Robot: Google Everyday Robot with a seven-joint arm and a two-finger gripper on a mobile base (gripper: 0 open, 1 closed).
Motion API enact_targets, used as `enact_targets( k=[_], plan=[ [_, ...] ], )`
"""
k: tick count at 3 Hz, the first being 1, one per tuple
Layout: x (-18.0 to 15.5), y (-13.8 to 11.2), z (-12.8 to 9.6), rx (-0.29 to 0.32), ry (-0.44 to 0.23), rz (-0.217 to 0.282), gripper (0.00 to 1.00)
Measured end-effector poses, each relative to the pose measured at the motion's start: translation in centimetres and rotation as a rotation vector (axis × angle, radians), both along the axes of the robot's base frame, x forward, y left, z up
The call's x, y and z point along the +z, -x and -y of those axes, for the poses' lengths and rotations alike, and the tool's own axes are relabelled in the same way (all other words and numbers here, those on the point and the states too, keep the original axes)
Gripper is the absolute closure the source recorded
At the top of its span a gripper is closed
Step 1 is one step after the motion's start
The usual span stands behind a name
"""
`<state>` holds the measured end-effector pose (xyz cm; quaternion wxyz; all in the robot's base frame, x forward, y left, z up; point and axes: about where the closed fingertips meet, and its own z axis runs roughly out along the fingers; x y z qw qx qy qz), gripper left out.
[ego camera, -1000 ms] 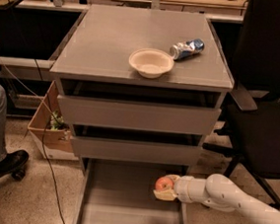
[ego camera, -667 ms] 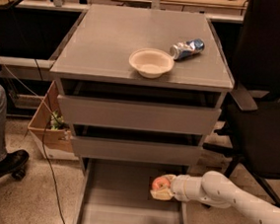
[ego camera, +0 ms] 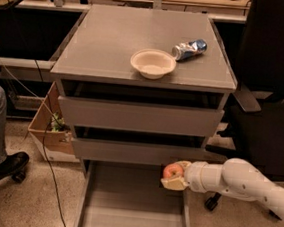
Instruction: Pick apple from bottom drawer and place on counter
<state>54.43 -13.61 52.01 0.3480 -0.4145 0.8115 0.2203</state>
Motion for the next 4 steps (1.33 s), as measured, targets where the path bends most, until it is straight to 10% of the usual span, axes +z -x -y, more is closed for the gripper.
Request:
enact_targets(
  k=[2,4],
  plan=[
    [17.6,-0.6,2.9,0.016,-0.095,0.242,1.0],
    [17.4,-0.7,1.8,0.049,-0.092,0.228,1.0]
  ],
)
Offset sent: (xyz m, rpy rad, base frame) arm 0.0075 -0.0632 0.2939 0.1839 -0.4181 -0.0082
